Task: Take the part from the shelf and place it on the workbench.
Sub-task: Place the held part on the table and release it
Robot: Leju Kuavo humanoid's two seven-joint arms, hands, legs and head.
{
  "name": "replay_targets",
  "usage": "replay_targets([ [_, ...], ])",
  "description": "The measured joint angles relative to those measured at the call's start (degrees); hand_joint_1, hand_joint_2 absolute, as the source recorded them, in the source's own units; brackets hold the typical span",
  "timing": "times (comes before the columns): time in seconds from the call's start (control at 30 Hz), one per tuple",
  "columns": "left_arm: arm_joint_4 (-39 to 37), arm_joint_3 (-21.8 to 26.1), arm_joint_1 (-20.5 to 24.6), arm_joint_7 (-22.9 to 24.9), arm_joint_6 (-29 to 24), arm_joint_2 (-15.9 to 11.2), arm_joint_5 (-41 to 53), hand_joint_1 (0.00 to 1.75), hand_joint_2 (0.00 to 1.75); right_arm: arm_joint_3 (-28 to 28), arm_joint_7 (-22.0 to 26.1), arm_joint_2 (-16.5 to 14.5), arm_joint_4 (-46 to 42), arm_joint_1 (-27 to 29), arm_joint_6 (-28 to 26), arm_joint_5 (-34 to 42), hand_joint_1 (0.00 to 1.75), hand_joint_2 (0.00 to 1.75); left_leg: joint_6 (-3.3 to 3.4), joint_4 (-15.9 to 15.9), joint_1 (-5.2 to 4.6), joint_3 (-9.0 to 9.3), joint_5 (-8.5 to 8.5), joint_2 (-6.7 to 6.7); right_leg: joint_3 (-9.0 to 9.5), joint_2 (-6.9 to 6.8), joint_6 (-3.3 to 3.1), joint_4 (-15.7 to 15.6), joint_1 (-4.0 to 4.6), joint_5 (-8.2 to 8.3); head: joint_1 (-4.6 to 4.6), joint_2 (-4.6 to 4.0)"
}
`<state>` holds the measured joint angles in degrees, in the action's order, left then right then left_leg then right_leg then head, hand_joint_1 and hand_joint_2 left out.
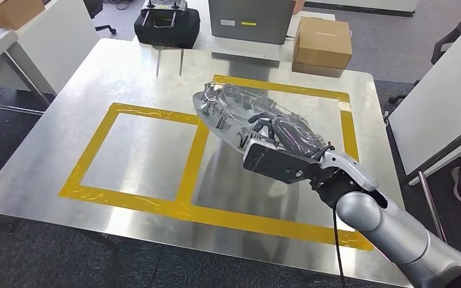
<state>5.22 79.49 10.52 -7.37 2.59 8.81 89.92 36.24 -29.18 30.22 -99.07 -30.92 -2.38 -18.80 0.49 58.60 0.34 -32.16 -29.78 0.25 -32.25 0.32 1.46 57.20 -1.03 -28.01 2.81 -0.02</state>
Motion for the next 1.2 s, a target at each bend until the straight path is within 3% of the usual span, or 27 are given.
replay_targets([
  [0.4, 0.00, -0.34, 0.07, -0.08, -0.01, 0.02, 0.00, 0.00, 1.75, 1.72, -0.40, 2.69, 3.59, -1.13, -1.42, 1.43, 1.75, 1.75, 0.02, -0.05, 0.01, -0.01, -0.03, -0.20, 0.01, 0.00, 0.13, 0.00, 0.00, -0.10, 0.06, 0.00],
  [0.63, 0.00, -0.50, 0.09, -0.16, 0.04, -0.04, 0.00, 0.00, 1.75, 2.99, -2.26, 3.26, 5.30, -1.86, 1.59, 1.04, 1.75, 1.75, 0.03, -0.05, 0.00, -0.01, -0.03, -0.18, 0.02, 0.00, 0.14, 0.00, -0.01, -0.10, 0.05, 0.00],
  [0.77, 0.00, -1.19, 0.10, -2.91, 0.60, -0.07, 0.00, 0.00, 1.75, 4.19, -2.41, 3.67, 6.31, -2.19, 2.20, 1.74, 0.00, 1.75, 0.03, -0.05, 0.00, 0.00, -0.03, -0.19, 0.02, 0.00, 0.14, 0.00, -0.01, -0.10, 0.04, 0.00],
  [0.9, 0.00, -2.19, 0.11, -4.82, 1.09, -0.07, -0.20, 0.00, 0.00, 4.78, -2.34, 4.14, 6.90, -2.31, 2.21, 2.23, 0.00, 1.75, 0.03, -0.05, 0.00, 0.02, -0.04, -0.17, 0.02, 0.00, 0.14, 0.00, -0.01, -0.10, 0.03, 0.00],
  [1.2, 0.00, -2.86, 0.12, -4.41, 1.22, -0.07, -1.11, 0.00, 0.00, 4.90, -1.08, 4.28, 7.45, -2.37, 1.53, 2.23, 0.00, 1.75, 0.03, -0.05, 0.00, 0.06, -0.03, -0.16, 0.06, 0.00, 0.14, 0.00, -0.01, -0.09, 0.03, 0.00],
])
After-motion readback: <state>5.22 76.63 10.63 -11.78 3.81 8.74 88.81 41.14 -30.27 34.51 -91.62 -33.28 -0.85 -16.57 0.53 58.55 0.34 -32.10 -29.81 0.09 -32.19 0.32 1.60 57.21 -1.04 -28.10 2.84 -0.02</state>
